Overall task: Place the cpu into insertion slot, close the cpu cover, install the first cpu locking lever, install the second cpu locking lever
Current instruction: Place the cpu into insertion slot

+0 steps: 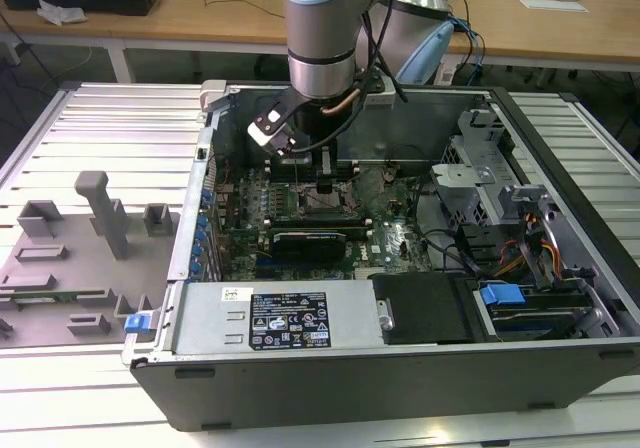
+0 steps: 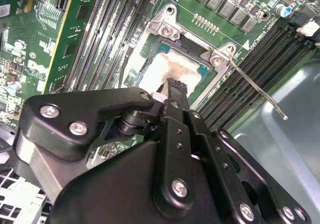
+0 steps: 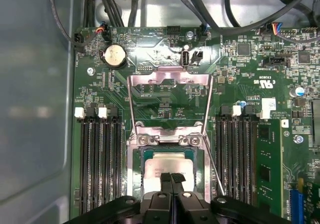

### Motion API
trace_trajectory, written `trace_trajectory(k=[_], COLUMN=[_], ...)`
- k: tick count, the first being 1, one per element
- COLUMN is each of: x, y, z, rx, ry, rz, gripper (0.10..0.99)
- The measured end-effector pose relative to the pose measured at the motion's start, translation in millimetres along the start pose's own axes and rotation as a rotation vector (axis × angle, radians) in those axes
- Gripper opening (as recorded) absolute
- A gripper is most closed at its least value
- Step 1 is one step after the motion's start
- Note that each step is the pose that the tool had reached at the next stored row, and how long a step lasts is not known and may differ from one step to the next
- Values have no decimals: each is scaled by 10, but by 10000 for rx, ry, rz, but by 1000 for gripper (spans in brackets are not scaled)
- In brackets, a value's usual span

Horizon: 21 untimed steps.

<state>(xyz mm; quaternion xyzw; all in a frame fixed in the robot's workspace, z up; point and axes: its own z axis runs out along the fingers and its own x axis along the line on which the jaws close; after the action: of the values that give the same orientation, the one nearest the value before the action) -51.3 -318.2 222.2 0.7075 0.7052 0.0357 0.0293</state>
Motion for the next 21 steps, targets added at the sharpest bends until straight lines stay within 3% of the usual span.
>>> trace_trajectory(k=[5, 11, 14, 15, 16, 21], x=[2, 5, 5, 5, 5, 5], y=[9, 29, 29, 33, 36, 49], z=[-101, -312, -311, -310, -309, -307], rx=[-1, 0, -1, 267, 430, 455], ry=[1, -10, -8, -11, -12, -10], rz=[0, -1, -1, 3, 5, 3], gripper=[106, 106, 106, 106, 106, 106])
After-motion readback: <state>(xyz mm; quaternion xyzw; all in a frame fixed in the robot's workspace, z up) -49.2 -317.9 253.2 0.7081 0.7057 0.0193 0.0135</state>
